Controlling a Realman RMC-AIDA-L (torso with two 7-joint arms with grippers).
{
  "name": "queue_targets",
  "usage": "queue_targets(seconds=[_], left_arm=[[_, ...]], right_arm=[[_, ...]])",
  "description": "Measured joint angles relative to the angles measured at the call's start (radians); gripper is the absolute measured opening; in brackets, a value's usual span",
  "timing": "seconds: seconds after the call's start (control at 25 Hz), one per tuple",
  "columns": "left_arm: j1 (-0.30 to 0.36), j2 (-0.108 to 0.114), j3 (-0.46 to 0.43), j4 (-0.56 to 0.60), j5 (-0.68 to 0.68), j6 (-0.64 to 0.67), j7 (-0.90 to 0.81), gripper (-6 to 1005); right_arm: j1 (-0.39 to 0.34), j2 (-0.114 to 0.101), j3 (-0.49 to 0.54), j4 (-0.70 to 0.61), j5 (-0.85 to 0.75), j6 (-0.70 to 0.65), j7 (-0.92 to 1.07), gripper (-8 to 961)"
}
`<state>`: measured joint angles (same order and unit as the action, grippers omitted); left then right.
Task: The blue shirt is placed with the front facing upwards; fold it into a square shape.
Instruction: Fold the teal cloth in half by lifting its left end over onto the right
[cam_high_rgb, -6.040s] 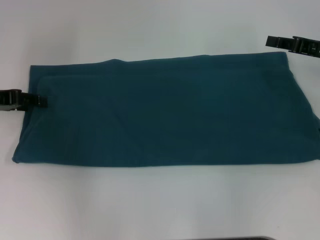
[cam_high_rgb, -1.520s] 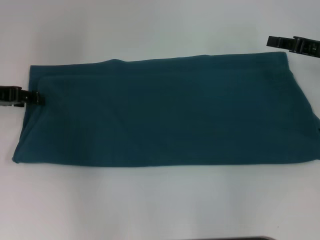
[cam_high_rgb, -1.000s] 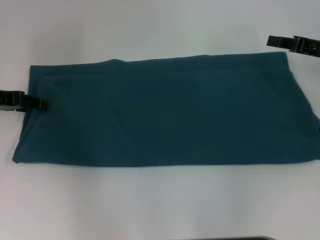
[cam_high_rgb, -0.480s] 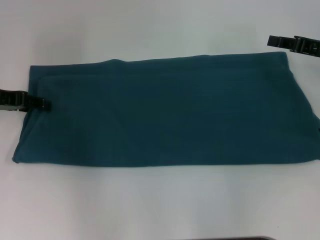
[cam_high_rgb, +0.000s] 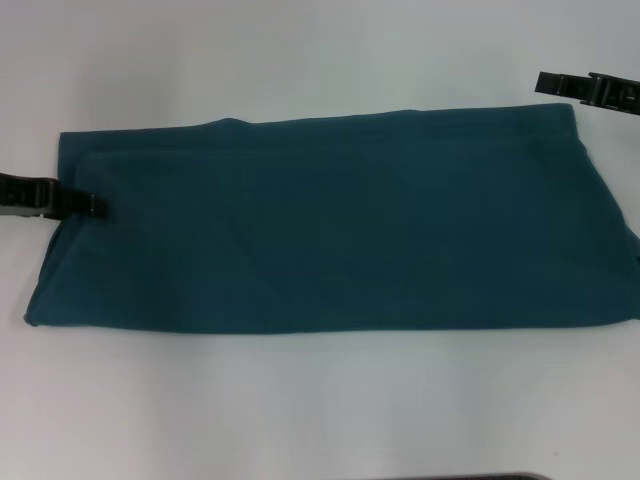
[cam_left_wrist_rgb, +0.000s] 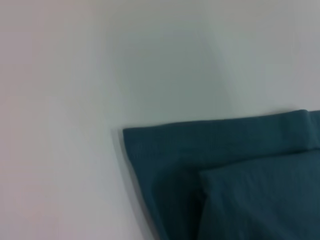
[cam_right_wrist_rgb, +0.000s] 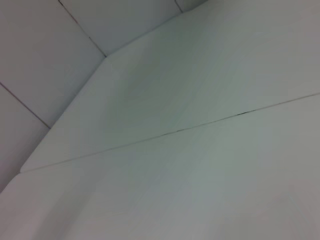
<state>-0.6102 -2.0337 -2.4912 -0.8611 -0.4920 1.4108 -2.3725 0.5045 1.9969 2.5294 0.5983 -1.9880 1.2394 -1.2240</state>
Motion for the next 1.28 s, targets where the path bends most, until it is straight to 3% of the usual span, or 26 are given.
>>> queue_targets(seconds=[0.44,1.28], left_arm=[[0.014,0.012,-0.004,-0.018,0.013,-0.017,-0.022,657],[-0.002,0.001,0.001,0.010,0.037,-0.022,-0.026,657]], right_arm=[[-0.001,0.000,0.000,-0.002,0.000,0.001,0.000,162],[-0.002,0.000,0.000,-0.002,0.000,0.002,0.000,164]])
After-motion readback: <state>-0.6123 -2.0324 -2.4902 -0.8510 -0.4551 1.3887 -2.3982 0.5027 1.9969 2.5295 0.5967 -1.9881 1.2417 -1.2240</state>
